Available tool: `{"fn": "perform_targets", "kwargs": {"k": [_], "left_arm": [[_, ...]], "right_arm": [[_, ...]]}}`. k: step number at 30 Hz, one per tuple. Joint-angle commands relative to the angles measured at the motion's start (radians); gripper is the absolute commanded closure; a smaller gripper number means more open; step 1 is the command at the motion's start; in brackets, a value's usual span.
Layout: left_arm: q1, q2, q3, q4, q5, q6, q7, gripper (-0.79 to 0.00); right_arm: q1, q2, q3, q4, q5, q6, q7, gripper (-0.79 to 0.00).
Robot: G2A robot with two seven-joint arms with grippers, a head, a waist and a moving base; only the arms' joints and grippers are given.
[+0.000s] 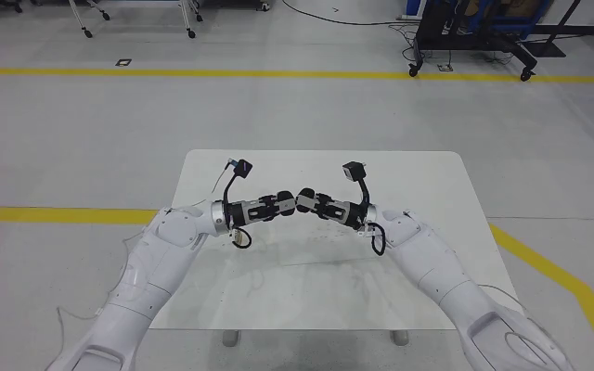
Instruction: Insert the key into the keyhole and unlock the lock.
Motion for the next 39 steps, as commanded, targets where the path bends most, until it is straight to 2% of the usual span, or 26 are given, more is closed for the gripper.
{"fn": "perform_targets", "kwargs": {"k": [1, 2, 3, 5, 38, 39], "left_arm": [[-0.001, 0.0, 0.002, 0.0, 0.007, 0.004, 0.004, 0.0], [-0.001, 0.0, 0.003, -0.001, 0.01, 0.004, 0.007, 0.0], [0.0, 0.0, 0.003, -0.003, 0.016, 0.003, 0.01, 0.0], [0.003, 0.001, 0.004, -0.007, 0.025, 0.001, 0.018, 0.0], [0.028, 0.016, -0.007, -0.032, 0.045, -0.023, 0.038, 0.0], [0.029, 0.016, -0.008, -0.033, 0.046, -0.023, 0.039, 0.0]], "right_arm": [[-0.001, -0.001, 0.002, -0.001, 0.002, 0.0, 0.002, -0.105], [-0.002, -0.001, 0.004, -0.002, 0.003, 0.0, 0.004, -0.2], [-0.003, -0.001, 0.005, -0.003, 0.004, 0.0, 0.006, -0.105], [-0.004, -0.002, 0.008, -0.003, 0.003, 0.0, 0.01, 0.0], [-0.003, -0.017, 0.023, 0.026, -0.059, 0.0, -0.022, 0.0], [-0.003, -0.017, 0.024, 0.026, -0.06, 0.0, -0.023, -0.058]]}}
